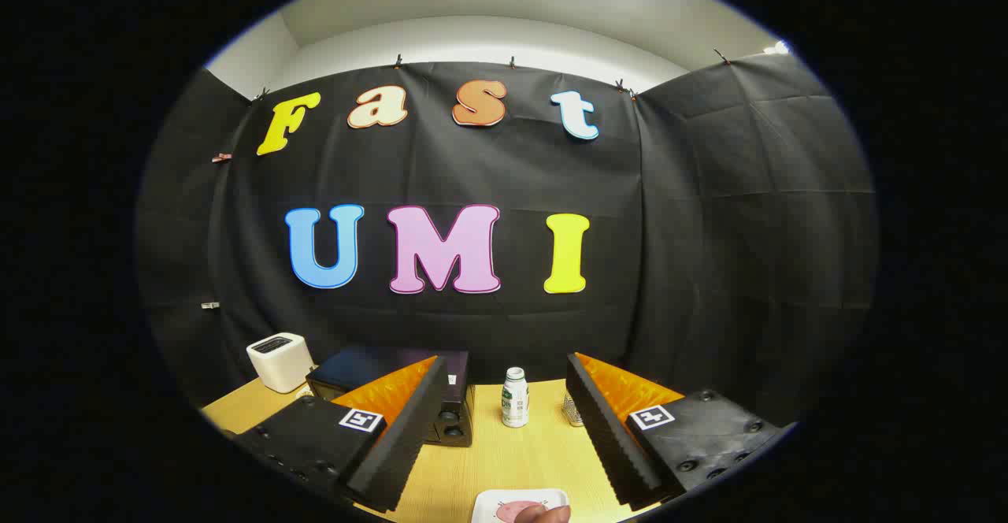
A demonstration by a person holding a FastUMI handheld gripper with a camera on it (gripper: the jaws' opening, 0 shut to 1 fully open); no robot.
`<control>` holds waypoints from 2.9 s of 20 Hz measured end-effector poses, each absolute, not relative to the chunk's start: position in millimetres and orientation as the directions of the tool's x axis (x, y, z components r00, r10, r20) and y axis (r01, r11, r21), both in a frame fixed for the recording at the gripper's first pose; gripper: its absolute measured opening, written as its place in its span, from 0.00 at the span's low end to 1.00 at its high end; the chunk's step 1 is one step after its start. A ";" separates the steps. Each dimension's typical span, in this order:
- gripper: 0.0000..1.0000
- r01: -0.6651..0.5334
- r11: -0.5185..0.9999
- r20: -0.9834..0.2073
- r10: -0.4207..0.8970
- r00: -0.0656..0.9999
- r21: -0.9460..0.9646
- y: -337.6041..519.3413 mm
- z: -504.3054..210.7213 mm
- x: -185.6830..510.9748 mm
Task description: Open the toaster oven, put the food inside, and close the toaster oven door.
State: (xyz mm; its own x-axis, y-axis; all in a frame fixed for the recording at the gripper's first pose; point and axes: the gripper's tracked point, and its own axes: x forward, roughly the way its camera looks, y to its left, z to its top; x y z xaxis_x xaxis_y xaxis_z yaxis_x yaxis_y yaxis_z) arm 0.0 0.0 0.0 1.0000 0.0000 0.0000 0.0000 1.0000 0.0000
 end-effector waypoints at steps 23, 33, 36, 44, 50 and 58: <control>0.98 0.018 1.000 -0.033 -0.017 0.999 0.011 23.6 -21.5 11.8; 0.98 -0.095 0.992 -0.093 0.102 0.990 0.080 159.4 -60.5 22.0; 0.98 -0.129 0.989 -0.119 0.138 0.983 0.078 206.6 -84.5 34.4; 0.98 -0.088 0.989 -0.276 0.117 0.954 0.116 273.1 -177.0 108.1; 0.98 -0.029 0.997 -0.325 0.051 0.944 0.072 273.7 -224.7 152.6; 0.99 -0.062 0.998 -0.352 0.054 0.935 -0.011 278.2 -239.4 170.8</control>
State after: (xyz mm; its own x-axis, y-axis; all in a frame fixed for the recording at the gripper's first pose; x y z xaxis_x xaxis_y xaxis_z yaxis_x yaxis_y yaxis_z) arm 170.8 278.2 -239.4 0.9345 0.0537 -0.3518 -0.0617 0.9980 -0.0115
